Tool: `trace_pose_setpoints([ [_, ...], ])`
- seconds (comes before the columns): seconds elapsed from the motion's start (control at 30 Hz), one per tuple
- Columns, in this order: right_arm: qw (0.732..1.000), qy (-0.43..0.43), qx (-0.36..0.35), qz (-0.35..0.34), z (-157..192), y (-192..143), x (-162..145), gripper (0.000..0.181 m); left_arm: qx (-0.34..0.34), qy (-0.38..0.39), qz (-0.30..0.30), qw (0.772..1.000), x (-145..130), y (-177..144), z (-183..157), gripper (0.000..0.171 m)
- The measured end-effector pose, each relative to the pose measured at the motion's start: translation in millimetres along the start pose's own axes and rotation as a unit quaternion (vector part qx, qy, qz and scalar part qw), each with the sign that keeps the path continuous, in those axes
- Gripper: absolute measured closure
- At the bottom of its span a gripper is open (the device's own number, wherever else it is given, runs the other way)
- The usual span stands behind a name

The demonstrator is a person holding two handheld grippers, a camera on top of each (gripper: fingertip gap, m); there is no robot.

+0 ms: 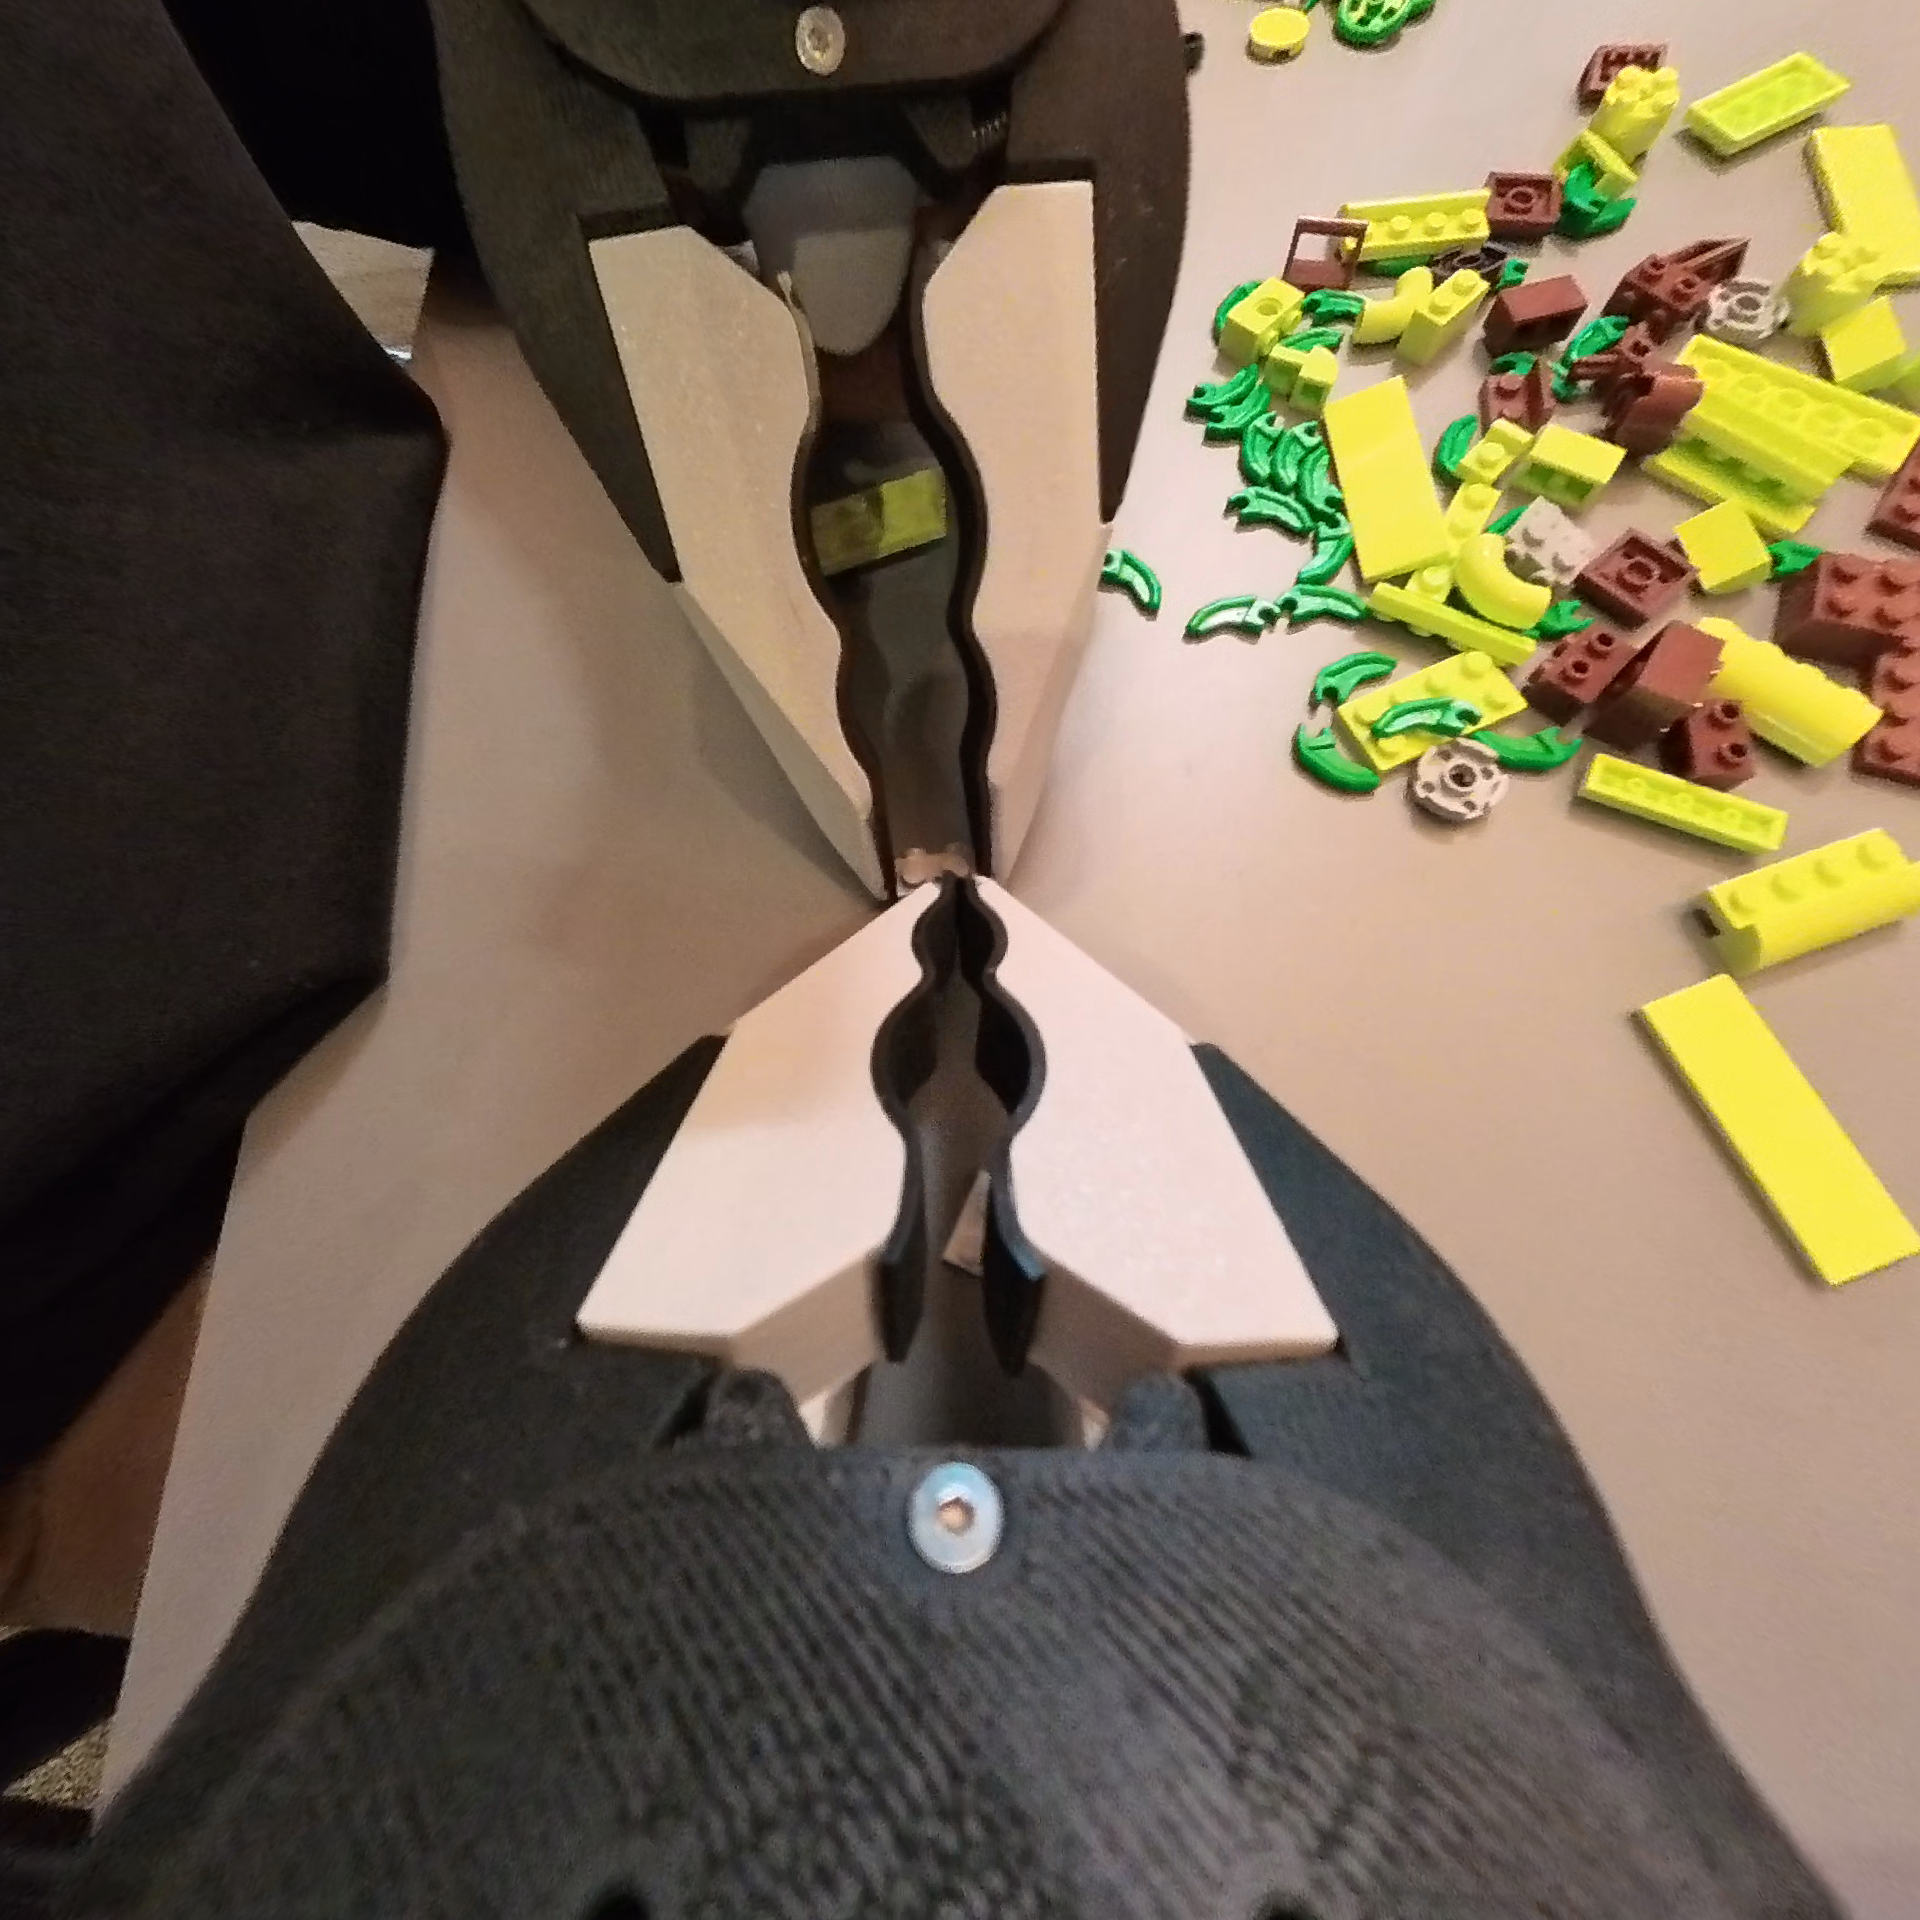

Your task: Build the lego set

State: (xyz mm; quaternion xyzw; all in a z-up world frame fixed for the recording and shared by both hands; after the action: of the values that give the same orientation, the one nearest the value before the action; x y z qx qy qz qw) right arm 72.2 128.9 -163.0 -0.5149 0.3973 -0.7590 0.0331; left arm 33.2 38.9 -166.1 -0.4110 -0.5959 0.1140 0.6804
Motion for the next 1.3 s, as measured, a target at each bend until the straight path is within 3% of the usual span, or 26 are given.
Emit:
trace_pose_setpoints([
  [0.13,1.000,-0.001,-0.020,-0.016,-2,-5,1,0.181,-0.001,-0.001,0.000,1.000,0,0,0,0.156],
  [0.27,0.989,0.076,-0.060,-0.113,-10,-45,3,0.181,-0.001,-0.001,0.000,1.000,0,0,0,0.156],
  [0.37,0.983,0.103,-0.144,-0.052,-8,-58,-17,0.181,-0.003,-0.004,-0.001,1.000,0,0,0,0.157],
  [0.53,0.973,0.154,-0.174,0.005,11,-51,-43,0.176,-0.002,-0.002,0.000,1.000,0,0,0,0.157],
  [0.7,0.979,0.180,-0.086,-0.028,29,-40,-41,0.169,0.001,0.000,0.000,1.000,0,0,0,0.156],
  [0.87,0.976,0.158,-0.143,-0.056,16,-52,-31,0.168,0.005,0.004,0.001,1.000,0,0,-1,0.156],
  [1.0,0.975,0.167,-0.148,-0.013,10,-45,-39,0.167,0.008,0.007,0.002,1.000,0,0,-1,0.156],
  [1.17,0.983,0.176,-0.044,-0.017,31,-34,-32,0.171,0.010,0.009,0.002,1.000,0,0,-1,0.156],
  [1.3,0.983,0.160,-0.085,-0.043,26,-43,-30,0.169,0.010,0.009,0.002,1.000,0,1,-1,0.156],
])
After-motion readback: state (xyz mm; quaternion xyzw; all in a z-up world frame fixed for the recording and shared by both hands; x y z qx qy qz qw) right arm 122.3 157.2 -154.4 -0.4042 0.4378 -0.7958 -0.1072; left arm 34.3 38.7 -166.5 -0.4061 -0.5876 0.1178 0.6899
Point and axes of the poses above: each gripper's, where its closed fingertips meet, y out along the fingers, x out of its top, z = x × y across the jaws, the point moved 7 cm from there along -y, back along the fingers, and after that the axes turned 5 degrees about y, right-handed, at the moved point
